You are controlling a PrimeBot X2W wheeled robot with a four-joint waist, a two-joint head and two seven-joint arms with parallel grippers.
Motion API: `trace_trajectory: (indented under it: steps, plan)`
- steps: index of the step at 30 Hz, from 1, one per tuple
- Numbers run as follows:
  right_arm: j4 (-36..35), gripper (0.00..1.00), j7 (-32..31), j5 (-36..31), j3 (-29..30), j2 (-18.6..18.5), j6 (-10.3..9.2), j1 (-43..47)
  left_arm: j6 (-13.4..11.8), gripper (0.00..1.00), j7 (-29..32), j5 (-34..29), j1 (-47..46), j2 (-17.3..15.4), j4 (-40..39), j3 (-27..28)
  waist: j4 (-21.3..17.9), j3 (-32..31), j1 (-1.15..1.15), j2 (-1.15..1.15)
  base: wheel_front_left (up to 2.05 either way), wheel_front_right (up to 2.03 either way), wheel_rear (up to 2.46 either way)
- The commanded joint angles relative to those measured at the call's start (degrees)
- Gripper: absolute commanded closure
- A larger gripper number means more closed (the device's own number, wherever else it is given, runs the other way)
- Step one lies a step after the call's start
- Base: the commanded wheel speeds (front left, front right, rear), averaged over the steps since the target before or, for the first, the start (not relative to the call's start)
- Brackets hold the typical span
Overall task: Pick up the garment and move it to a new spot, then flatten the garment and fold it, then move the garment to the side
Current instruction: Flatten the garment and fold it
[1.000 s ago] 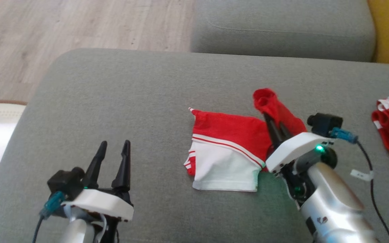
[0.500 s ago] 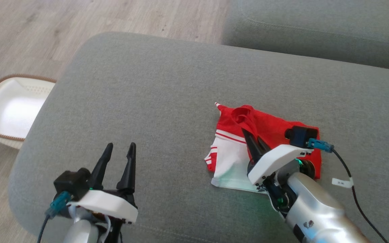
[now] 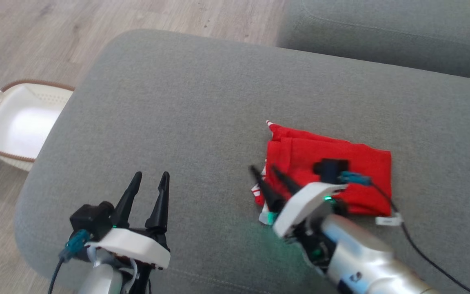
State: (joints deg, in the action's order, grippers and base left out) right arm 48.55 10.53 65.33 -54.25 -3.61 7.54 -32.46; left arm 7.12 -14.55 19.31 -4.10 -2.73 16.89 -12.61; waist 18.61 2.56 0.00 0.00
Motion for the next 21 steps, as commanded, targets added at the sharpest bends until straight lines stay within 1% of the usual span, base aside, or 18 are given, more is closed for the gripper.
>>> trace_trajectory:
  steps: [1,4,7,10,12,14,16,18,21]
  plan:
    - [-2.81,0.0,0.09,1.21,-1.71,0.73,-0.05,-1.74,0.26,0.0,-0.45,-0.02,-3.08,-0.15,-1.59,1.82,-0.58,-0.38,0.0,0.0,0.0,0.0,0.0]
    - [-5.72,0.0,0.57,4.39,-5.18,0.73,-0.05,-2.62,0.22,0.0,-0.45,-0.21,-2.77,-0.15,-1.53,2.45,-2.29,-1.11,0.0,0.0,0.0,0.0,0.0]
    - [-5.01,0.0,2.22,5.53,-6.42,0.73,-0.05,-4.53,0.22,0.0,-0.45,-0.46,-2.49,-0.15,-2.06,3.29,-4.9,-1.92,0.0,0.0,0.0,0.0,0.0]
    - [-2.03,0.0,3.87,3.3,-5.96,0.73,-0.05,-7.0,0.0,0.0,-0.45,-0.1,-2.44,-0.15,-3.94,4.39,-7.93,-2.26,0.0,0.0,0.0,0.0,0.0]
    - [0.96,0.0,4.35,-1.06,-4.73,0.73,-0.05,-8.86,-0.32,0.0,-0.45,0.21,-2.43,-0.15,-5.56,5.05,-10.02,-2.54,0.0,0.0,0.0,0.0,0.0]
    - [2.87,0.0,4.42,-6.56,0.57,0.73,-0.05,-10.1,-0.87,0.0,-0.45,0.59,-2.43,-0.15,-7.28,5.79,-12.1,-2.53,0.0,0.0,0.0,0.0,0.0]
    - [3.77,0.0,4.44,-14.34,6.95,0.34,-0.05,-10.35,-1.53,0.0,-0.45,1.17,-2.48,-0.15,-8.77,6.49,-13.84,-2.6,0.0,0.0,0.0,0.0,0.0]
    - [2.25,0.0,4.45,-22.13,13.96,-1.0,-0.05,-8.73,-2.23,0.0,-0.45,1.71,-2.45,-0.15,-9.99,7.15,-15.27,-2.73,0.0,0.0,0.0,0.0,0.0]
    - [-2.91,0.0,4.45,-34.06,24.6,-2.99,-0.05,-3.98,-3.07,0.0,-0.45,1.84,-2.29,-0.15,-11.06,7.67,-16.9,-2.76,0.0,0.0,0.0,0.0,0.0]
